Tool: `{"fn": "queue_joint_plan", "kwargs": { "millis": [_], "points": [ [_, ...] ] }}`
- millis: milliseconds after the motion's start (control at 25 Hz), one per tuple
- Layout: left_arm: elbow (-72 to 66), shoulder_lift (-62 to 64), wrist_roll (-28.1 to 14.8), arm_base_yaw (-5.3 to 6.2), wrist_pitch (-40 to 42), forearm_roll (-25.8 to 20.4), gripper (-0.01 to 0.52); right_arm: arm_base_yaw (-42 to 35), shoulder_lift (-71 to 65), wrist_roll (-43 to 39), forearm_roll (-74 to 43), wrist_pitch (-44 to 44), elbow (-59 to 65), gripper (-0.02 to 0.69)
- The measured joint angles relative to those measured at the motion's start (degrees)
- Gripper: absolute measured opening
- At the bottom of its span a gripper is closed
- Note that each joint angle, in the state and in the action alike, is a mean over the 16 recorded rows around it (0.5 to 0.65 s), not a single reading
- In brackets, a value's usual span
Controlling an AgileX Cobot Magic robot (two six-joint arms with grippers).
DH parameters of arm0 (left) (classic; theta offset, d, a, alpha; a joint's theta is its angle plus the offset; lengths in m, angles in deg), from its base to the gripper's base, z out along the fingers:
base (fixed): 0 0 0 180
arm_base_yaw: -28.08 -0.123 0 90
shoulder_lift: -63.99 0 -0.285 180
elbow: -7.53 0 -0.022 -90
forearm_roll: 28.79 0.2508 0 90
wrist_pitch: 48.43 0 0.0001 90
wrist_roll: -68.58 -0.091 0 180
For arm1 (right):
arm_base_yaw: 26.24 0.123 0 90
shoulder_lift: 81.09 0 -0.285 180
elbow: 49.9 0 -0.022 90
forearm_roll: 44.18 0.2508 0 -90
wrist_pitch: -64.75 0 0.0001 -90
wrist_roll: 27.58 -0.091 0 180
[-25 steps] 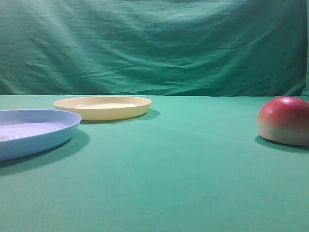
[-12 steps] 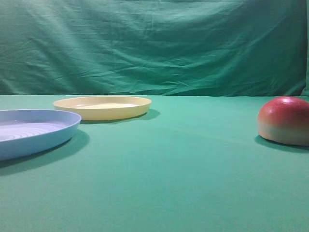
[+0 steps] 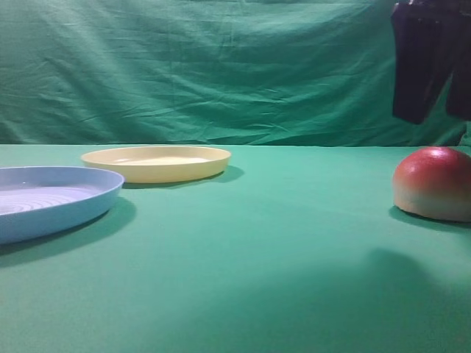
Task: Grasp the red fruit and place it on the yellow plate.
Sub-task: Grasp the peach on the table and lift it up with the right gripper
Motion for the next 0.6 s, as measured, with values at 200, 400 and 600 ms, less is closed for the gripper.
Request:
{"fn": "queue_joint_plan", "kwargs": {
  "millis": [200,400,600],
  "points": [
    [0.0,0.0,0.0,0.0,0.0,0.0,0.0,0.01,-3.54,-0.51,-0.71,-1.63,-0.05,0.608],
    [0.0,0.0,0.0,0.0,0.0,0.0,0.0,0.01,-6.18,-0.57,-0.93,-2.93,-0.15,0.556],
    [0.0,0.0,0.0,0.0,0.0,0.0,0.0,0.01,-7.52,-0.6,-1.12,-2.77,-1.62,0.441]
  ]
}}
